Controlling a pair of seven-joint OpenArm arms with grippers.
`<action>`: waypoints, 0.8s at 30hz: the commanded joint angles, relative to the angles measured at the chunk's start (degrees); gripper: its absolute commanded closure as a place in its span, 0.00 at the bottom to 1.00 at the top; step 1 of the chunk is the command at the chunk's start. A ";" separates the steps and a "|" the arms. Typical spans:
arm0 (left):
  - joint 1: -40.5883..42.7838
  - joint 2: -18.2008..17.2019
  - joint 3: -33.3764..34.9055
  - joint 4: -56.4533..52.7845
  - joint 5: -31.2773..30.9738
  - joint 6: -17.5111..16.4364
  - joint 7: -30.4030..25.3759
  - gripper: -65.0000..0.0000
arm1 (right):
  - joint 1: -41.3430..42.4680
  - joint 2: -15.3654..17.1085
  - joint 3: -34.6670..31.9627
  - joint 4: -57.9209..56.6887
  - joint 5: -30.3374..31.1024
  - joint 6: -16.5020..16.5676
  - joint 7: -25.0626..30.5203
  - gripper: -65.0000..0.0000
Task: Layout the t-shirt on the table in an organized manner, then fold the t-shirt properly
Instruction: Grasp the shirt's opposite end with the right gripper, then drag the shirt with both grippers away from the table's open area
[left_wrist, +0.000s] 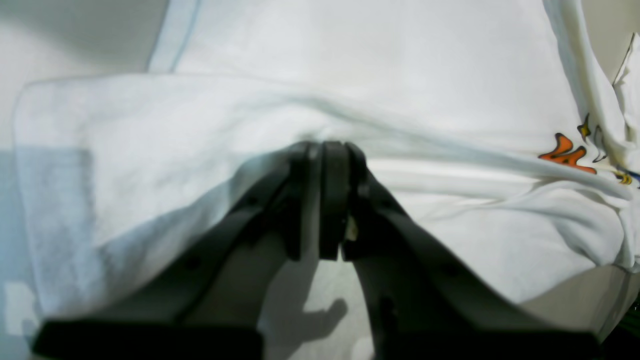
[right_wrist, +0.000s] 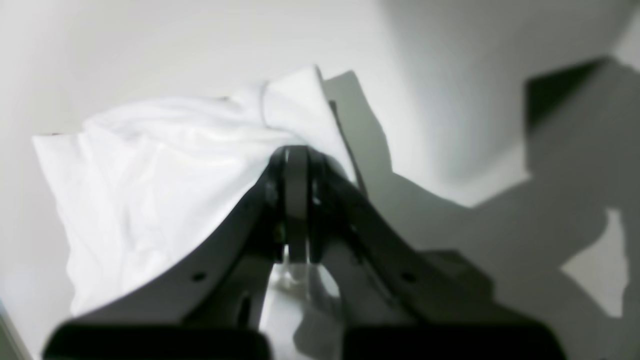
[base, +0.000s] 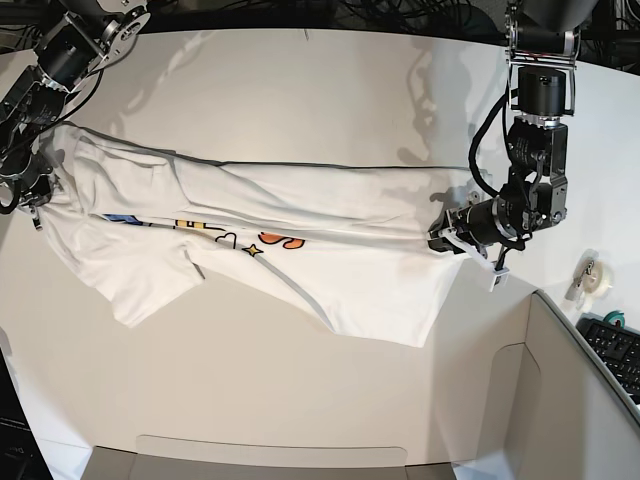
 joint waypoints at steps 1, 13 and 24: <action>0.48 -1.25 0.00 -0.78 5.29 2.47 3.02 0.93 | -0.60 1.61 0.44 -0.26 -5.54 -3.31 0.44 1.00; 0.48 -1.25 0.00 -0.78 5.29 2.47 3.28 0.93 | 1.68 5.04 0.44 -1.05 -6.94 -0.05 0.44 1.00; 0.84 -1.25 0.00 -0.52 5.29 2.47 3.55 0.93 | 7.04 8.47 0.44 -8.52 -8.26 0.03 0.44 1.00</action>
